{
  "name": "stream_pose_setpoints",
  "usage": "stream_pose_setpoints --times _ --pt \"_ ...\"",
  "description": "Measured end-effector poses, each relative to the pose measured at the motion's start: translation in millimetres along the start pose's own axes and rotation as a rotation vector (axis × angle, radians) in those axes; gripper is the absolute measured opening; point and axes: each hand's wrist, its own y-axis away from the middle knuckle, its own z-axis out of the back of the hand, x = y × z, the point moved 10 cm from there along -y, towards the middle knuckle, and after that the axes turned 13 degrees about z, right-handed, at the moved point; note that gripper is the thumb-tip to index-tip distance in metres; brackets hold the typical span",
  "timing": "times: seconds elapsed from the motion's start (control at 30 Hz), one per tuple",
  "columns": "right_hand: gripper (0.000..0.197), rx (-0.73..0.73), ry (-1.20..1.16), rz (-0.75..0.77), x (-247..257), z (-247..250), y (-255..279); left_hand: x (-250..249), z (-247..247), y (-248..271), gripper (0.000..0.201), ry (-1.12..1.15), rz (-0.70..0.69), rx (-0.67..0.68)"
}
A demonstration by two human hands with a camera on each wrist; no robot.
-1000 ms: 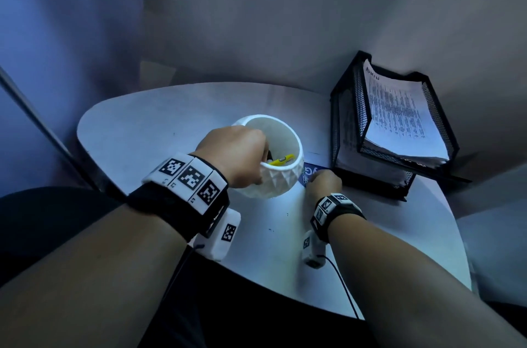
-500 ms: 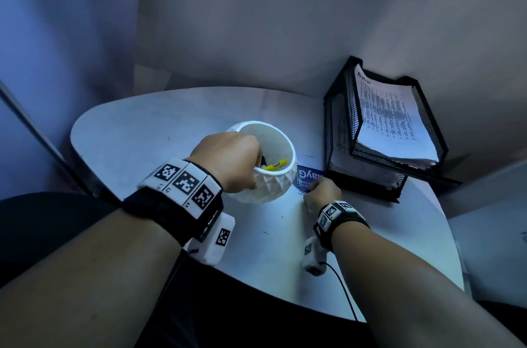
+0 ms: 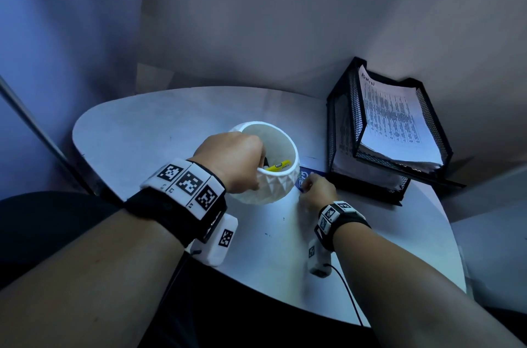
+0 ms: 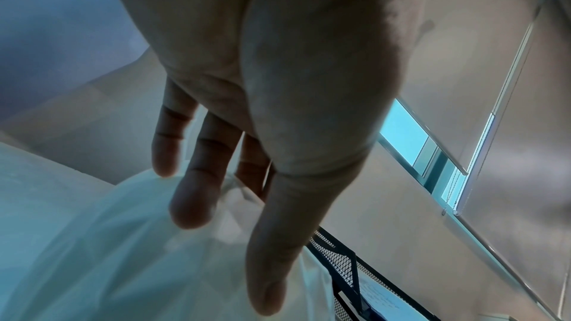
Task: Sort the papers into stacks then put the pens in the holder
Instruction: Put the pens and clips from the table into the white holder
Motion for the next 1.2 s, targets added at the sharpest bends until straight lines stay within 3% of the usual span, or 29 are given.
stream_pose_setpoints --times 0.13,0.27,0.37,0.53,1.03,1.1,1.2 --pt "0.019 -0.068 -0.189 -0.027 -8 2 0 2 2 0 0.022 0.011 0.001 -0.007" --pt "0.019 -0.21 -0.394 -0.158 -33 11 4 2 2 0 0.022 0.009 -0.002 -0.011" --pt "0.008 -0.139 -0.215 -0.111 -27 12 3 3 3 -1 0.021 0.007 0.003 -0.01" --pt "0.015 -0.008 0.073 0.055 3 0 2 2 0 -3 0.023 0.003 0.007 0.004" --pt "0.01 0.064 0.001 -0.023 3 -15 8 4 -2 0 0.02 0.009 0.014 0.011" --pt "0.008 -0.017 -0.132 -0.069 -3 -9 7 3 -1 -1 0.021 0.016 0.009 0.013" --pt "0.013 -0.283 -0.678 -0.278 -30 1 7 4 0 -1 0.02 0.022 0.007 0.006"
